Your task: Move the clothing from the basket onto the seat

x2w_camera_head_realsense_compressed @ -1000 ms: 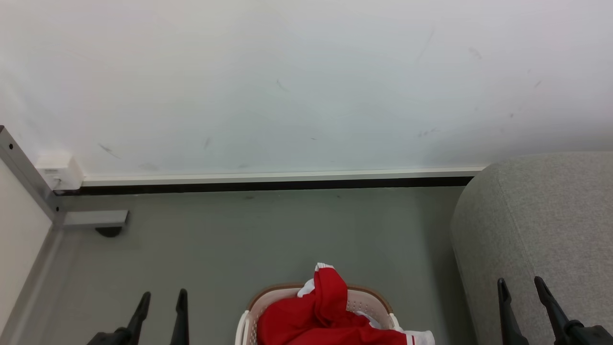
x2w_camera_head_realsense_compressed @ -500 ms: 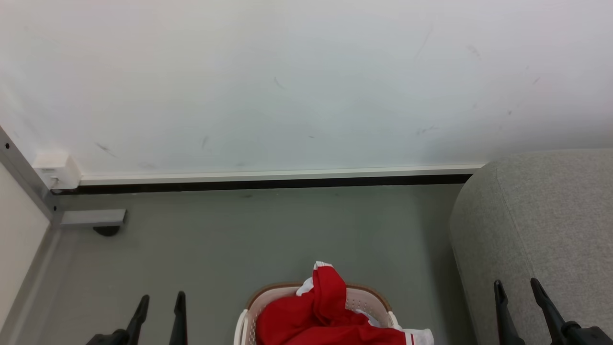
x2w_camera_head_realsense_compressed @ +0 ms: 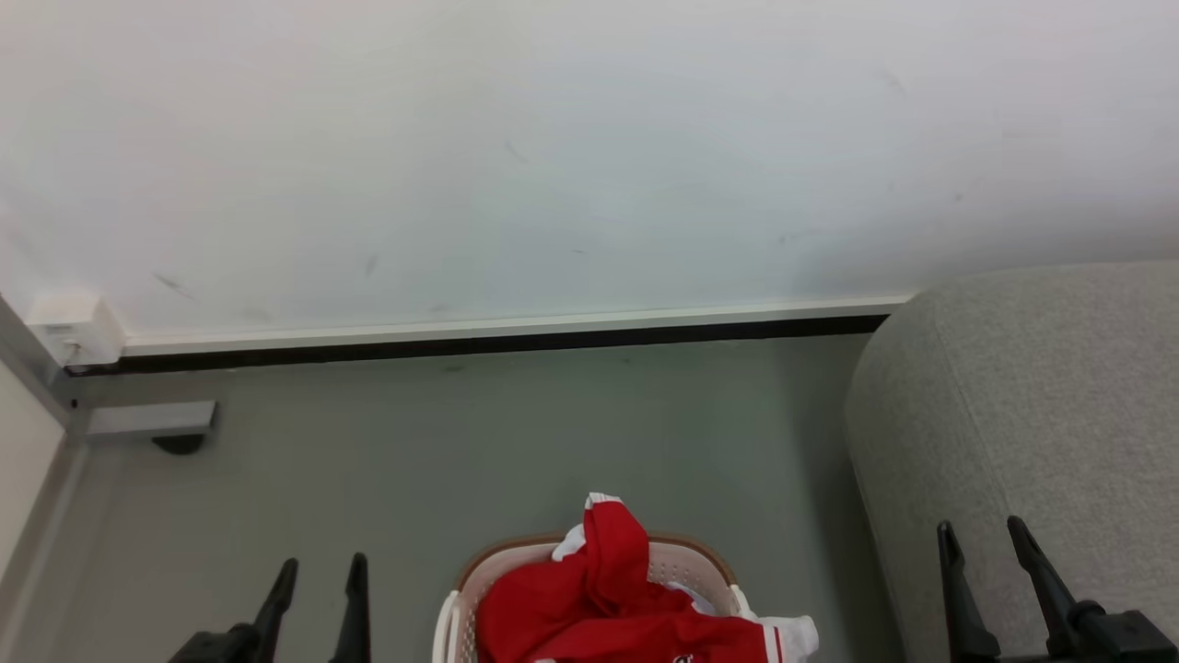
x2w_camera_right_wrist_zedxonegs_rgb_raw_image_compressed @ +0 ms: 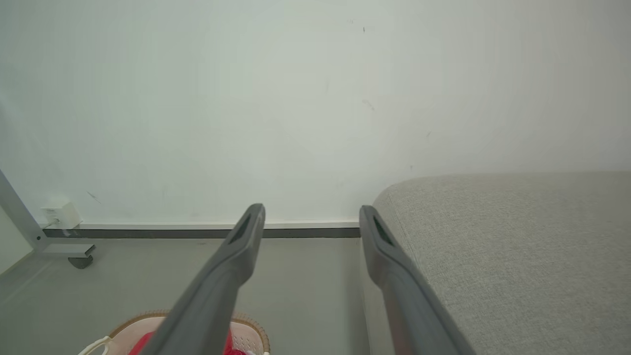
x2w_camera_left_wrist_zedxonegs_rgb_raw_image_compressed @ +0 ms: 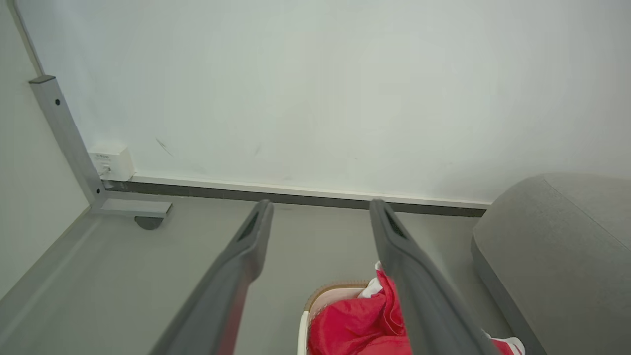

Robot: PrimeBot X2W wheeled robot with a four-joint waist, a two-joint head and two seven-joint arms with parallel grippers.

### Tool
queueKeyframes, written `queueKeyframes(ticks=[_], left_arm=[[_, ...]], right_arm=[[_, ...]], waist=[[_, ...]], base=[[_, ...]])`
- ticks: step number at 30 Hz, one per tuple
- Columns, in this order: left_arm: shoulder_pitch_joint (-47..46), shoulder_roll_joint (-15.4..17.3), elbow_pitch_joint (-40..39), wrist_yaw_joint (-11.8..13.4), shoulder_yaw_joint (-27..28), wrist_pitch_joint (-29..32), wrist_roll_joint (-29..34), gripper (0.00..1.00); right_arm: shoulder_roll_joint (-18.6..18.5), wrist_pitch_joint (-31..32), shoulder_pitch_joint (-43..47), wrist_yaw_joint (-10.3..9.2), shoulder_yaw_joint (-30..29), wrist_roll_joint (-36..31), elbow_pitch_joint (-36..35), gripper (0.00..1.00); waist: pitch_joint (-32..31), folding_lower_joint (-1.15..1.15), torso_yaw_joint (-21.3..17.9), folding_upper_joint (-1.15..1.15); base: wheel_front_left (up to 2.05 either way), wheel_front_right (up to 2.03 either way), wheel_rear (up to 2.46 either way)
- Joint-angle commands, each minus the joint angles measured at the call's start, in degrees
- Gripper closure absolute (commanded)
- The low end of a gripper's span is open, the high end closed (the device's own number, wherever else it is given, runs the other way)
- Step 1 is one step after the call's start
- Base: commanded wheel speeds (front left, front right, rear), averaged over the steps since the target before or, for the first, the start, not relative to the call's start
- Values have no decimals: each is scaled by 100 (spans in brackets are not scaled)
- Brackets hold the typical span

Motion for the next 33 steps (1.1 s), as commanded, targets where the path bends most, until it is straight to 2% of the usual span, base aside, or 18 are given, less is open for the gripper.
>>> queueKeyframes(ticks=[1,10,20,25,33], left_arm=[[-98,62,39,8,-78,-6,51,0],[-1031,217,708,10,-1012,-5,384,0],[-2592,352,2651,10,-2394,231,764,0],[-3320,439,3464,10,-2996,329,1046,0],[-4229,504,4540,9,-3576,481,1360,0]], right_arm=[[-11,-20,-103,-12,34,48,-47,0],[-41,-11,-517,-12,116,6,-335,0],[-10,-10,-1174,-12,319,40,-686,0],[0,-10,-1524,-12,383,56,-888,0],[2,-10,-1930,-12,494,35,-1257,0]], waist=[[83,0,-114,0],[808,0,-517,0],[2044,0,-1001,0],[2702,0,-1099,0],[3552,0,-1166,0]], base=[[0,0,0],[0,0,0],[0,0,0],[0,0,0],[0,0,0]])
